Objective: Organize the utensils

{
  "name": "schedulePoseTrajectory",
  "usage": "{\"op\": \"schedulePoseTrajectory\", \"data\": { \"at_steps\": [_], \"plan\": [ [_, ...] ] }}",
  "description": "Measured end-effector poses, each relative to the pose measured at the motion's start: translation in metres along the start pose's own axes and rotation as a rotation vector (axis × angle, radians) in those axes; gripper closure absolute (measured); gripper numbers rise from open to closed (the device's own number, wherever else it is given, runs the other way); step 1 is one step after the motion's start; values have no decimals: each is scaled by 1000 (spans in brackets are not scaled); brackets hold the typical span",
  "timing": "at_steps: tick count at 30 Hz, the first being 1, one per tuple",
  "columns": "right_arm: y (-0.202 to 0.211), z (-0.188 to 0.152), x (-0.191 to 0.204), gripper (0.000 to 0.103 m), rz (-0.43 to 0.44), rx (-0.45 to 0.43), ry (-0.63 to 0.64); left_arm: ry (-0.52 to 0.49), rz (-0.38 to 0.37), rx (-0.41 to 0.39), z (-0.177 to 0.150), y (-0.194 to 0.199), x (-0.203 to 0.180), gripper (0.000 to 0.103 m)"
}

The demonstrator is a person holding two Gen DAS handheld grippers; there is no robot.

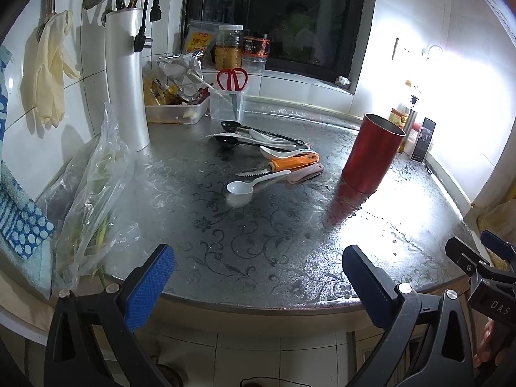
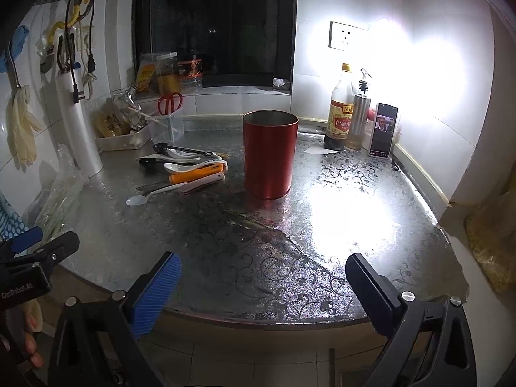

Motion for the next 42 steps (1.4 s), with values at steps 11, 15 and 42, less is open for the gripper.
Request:
{"op": "schedulePoseTrajectory", "data": {
  "at_steps": [11,15,42],
  "plan": [
    [-11,1,10,0,-22,26,-3,-2,-17,15,6,-12,9,0],
    [-14,3,12,0,-37,35,-15,-8,-34,25,9,-18,10,0],
    [-119,67,-15,0,40,49,-10,97,-5,61,76,-101,-1,0]
  ]
}}
Point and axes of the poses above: each gripper's, at about its wrist camera, not at the fingertips, and y roughly against the way its jaws point, x to its left, z to its top, the point moved 9 cm from there along -y, roughly the way its jaws point, and after that the axes turned 1 degree about -y, right-handed, at the moved point
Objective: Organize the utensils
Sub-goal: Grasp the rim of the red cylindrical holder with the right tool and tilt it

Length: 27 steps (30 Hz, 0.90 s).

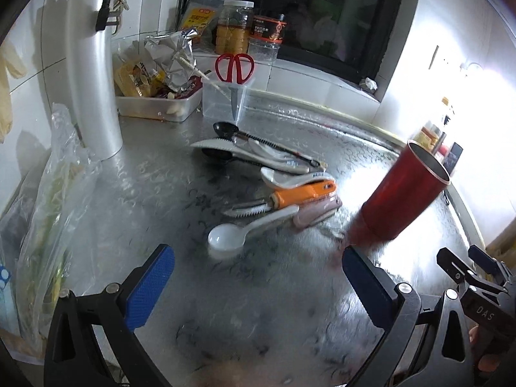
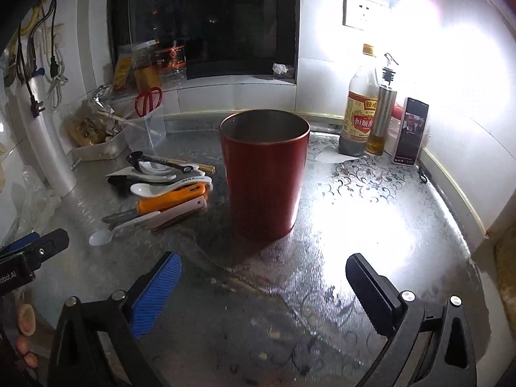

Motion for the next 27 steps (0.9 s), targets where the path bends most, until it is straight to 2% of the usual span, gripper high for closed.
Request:
{"op": "schedulePoseTrajectory", "data": {
  "at_steps": [8,19,23,27],
  "plan": [
    [-52,34,-18,0,53,8,22,51,84,5,20,-20,-5,0],
    [-104,47,-5,0,155,48,83,115,152,57,21,-44,-9,0],
    [-117,46,-1,0,169,67,84,136,180,96,13,-51,-2,0],
    [-122,50,4,0,163,48,101,141,185,100,16,-55,2,0]
  ]
}}
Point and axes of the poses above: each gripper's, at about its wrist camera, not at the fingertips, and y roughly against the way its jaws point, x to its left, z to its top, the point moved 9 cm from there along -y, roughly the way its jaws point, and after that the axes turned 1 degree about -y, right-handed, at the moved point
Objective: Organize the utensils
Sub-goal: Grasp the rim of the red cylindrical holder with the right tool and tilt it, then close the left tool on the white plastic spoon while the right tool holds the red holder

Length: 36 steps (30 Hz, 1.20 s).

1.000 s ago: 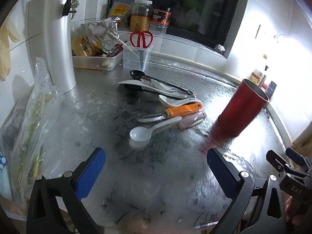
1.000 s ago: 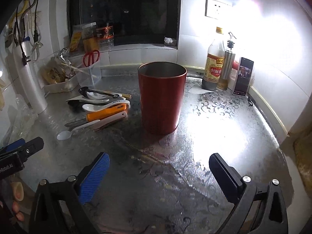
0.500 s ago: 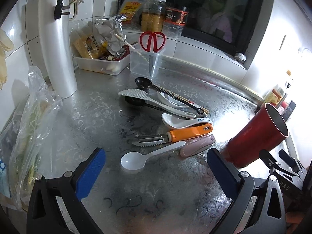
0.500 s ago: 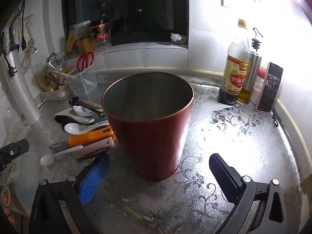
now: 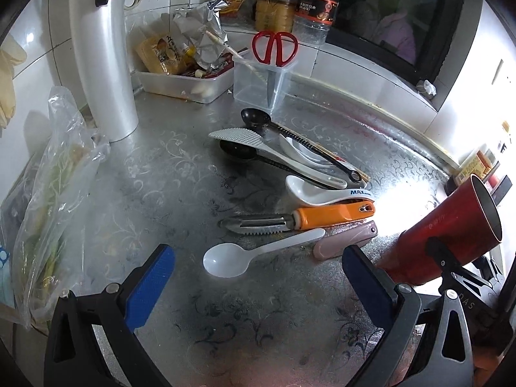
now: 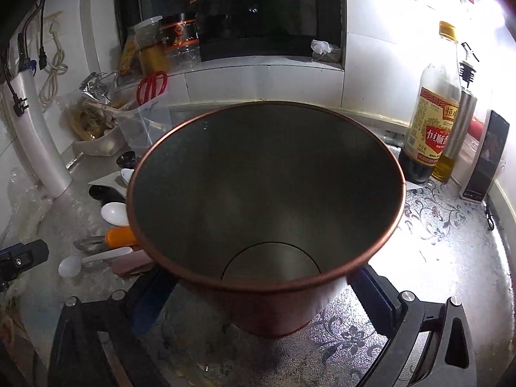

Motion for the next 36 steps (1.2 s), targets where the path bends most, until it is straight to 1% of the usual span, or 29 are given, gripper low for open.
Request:
{"op": "schedulePoseTrajectory", "data": {
  "at_steps": [4,6,10,16,23,26,29,34,36],
  "plan": [
    [0,4,1,2,-22,-23,-1,-13,-14,13,3,-5,-1,0],
    [-1,6,1,8,-39,-35,4,-24,-23,18,6,-8,-2,0],
    [1,10,-2,12,-72,-46,-11,-56,-40,21,13,-8,-3,0],
    [4,7,-3,12,-102,-38,-39,-51,-49,30,18,-10,9,0],
    [20,-11,-14,12,-146,-21,-80,-49,-70,63,14,-21,14,0],
    [30,-21,-19,12,-165,-14,-95,-35,-88,89,13,-28,13,0],
    [40,-30,-24,12,-183,-10,-114,-28,-103,92,14,-31,15,0],
    [51,-41,-27,12,-198,0,-127,53,-109,98,21,-40,39,0],
    [54,-43,-27,12,-200,2,-123,82,-103,102,23,-44,50,2]
  ]
}}
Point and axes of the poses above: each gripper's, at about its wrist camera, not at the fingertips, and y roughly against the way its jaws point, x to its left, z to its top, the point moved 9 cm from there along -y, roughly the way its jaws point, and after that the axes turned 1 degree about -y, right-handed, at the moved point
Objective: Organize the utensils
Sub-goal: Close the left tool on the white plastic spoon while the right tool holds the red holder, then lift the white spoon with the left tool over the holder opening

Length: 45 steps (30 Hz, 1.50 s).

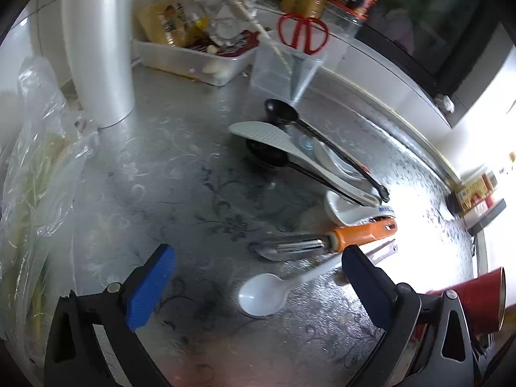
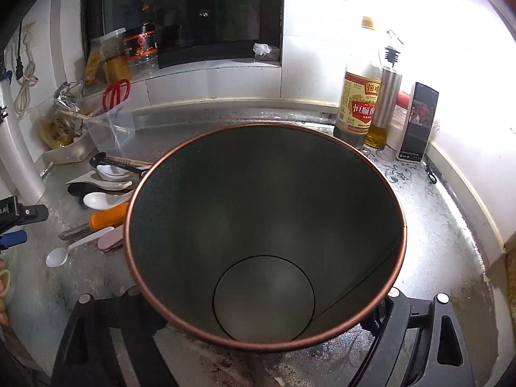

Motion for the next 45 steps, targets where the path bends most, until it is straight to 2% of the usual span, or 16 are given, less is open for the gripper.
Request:
{"op": "schedulePoseTrajectory", "data": {
  "at_steps": [3,6,8,9,10,14,21,29,31,35,37,45],
  "plan": [
    [1,-1,-1,12,-3,6,3,33,-5,22,-1,-6,10,15],
    [1,0,0,12,-8,8,8,19,-14,53,-7,-12,12,18],
    [1,0,0,12,-9,9,12,-2,-29,80,-15,-16,9,32],
    [1,0,0,12,-9,9,13,-7,-36,99,-19,-19,7,43],
    [1,0,0,12,-9,10,11,-10,-41,116,-24,-21,7,47],
    [-1,1,0,12,-3,13,7,-19,-58,146,-34,-24,5,54],
    [-3,3,2,12,8,12,10,-22,-47,148,-39,-22,10,69],
    [-5,4,5,12,17,13,11,-44,-69,162,-47,-20,4,71],
    [-6,5,5,12,20,13,12,-46,-74,166,-49,-20,2,78],
    [-5,5,5,12,22,12,13,-57,-56,158,-49,-22,1,84],
    [-5,4,5,12,21,13,12,-59,-39,154,-48,-23,2,96],
    [-4,4,8,12,28,11,19,-49,-44,139,-48,-22,3,99]
  ]
}}
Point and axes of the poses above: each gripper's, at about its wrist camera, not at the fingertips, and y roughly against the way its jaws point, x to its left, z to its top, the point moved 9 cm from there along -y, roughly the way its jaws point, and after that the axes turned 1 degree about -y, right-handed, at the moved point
